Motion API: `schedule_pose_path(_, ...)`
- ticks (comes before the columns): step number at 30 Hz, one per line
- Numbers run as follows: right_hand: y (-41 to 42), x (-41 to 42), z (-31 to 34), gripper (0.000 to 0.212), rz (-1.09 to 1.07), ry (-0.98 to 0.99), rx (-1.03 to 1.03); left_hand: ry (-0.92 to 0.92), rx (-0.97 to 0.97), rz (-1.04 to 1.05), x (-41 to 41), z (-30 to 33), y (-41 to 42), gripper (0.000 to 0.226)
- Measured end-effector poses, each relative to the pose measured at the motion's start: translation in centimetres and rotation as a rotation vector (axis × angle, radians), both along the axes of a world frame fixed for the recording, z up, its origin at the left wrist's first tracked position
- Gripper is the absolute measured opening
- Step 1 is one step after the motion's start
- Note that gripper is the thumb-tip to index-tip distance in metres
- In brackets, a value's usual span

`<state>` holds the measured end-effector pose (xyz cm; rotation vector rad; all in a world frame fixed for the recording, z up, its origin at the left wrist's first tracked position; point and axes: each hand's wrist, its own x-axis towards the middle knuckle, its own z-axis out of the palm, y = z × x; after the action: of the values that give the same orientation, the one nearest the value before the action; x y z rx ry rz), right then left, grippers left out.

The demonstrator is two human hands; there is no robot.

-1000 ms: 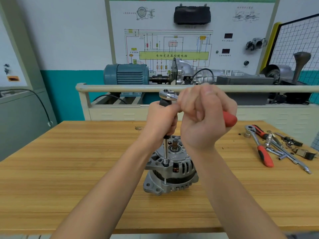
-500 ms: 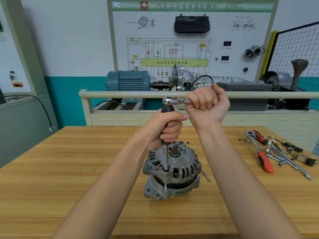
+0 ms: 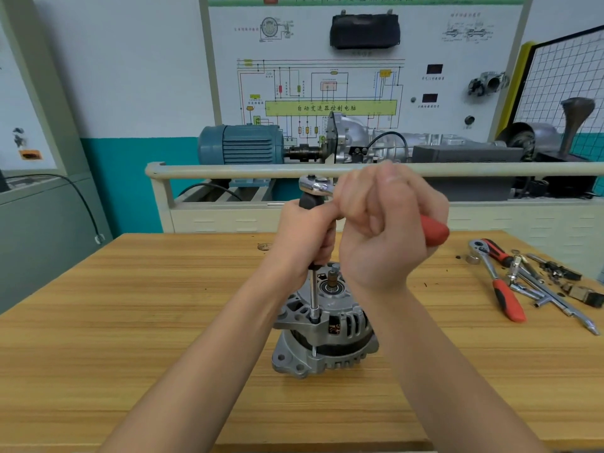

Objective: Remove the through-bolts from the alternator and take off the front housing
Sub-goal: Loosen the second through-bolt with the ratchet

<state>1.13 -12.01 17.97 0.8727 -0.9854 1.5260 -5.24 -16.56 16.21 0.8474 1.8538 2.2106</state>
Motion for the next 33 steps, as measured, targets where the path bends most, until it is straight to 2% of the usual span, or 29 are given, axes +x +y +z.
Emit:
schedule_pose_path(3,1.6,-0.4,0.7,0.039,0.233,-0.027,-0.033,0.008,0.000,-0.109,-0.2,0.0,-0.5,0.055)
schedule_pose_path(5,3.1,-0.6,1.2,0.044,0.453,-0.133,-0.098,0.032,-0.008,-0.217,-0.5,0.1,-1.2,0.051)
schedule_pose_path(9,5.3,-2.0,1.8,0.046,0.922,-0.317,-0.412,0.072,-0.059,-0.476,-0.7,1.0,-2.0,0.035)
schedule_pose_path(11,5.8,-2.9,1.8,0.046,0.998,-0.338,-0.508,0.021,-0.052,-0.489,-0.6,1.1,-1.5,0.040)
schedule_pose_path(14,5.8,-3.1,1.6,0.045,0.969,-0.325,-0.532,-0.048,-0.031,-0.445,-0.6,0.8,-0.9,0.051)
schedule_pose_path(18,5.1,-1.6,1.5,0.047,0.811,-0.274,-0.470,-0.026,-0.004,-0.254,-0.2,0.7,-0.4,0.058)
schedule_pose_path(20,4.2,-0.7,1.3,0.051,0.629,-0.211,-0.326,-0.024,0.001,-0.141,0.1,0.7,0.0,0.059)
schedule_pose_path(23,1.7,0.0,0.4,0.046,0.192,-0.039,-0.056,-0.041,0.016,0.000,0.6,0.6,0.4,0.056)
schedule_pose_path(25,0.3,0.1,0.0,0.039,-0.036,-0.021,0.022,-0.026,0.015,0.080,0.7,0.6,0.4,0.045)
schedule_pose_path(26,0.0,0.0,0.0,0.038,-0.071,-0.026,0.028,-0.018,0.013,0.103,0.8,0.6,0.3,0.042)
schedule_pose_path(29,0.5,-0.1,0.2,0.036,0.043,0.008,0.012,-0.016,0.029,0.043,0.7,0.7,0.2,0.048)
schedule_pose_path(31,1.8,-0.1,0.6,0.040,0.221,-0.017,-0.014,-0.007,0.019,-0.054,0.5,0.6,-0.1,0.053)
schedule_pose_path(33,3.4,-0.3,1.1,0.047,0.462,-0.134,-0.129,0.023,-0.009,-0.157,0.1,0.7,-0.6,0.048)
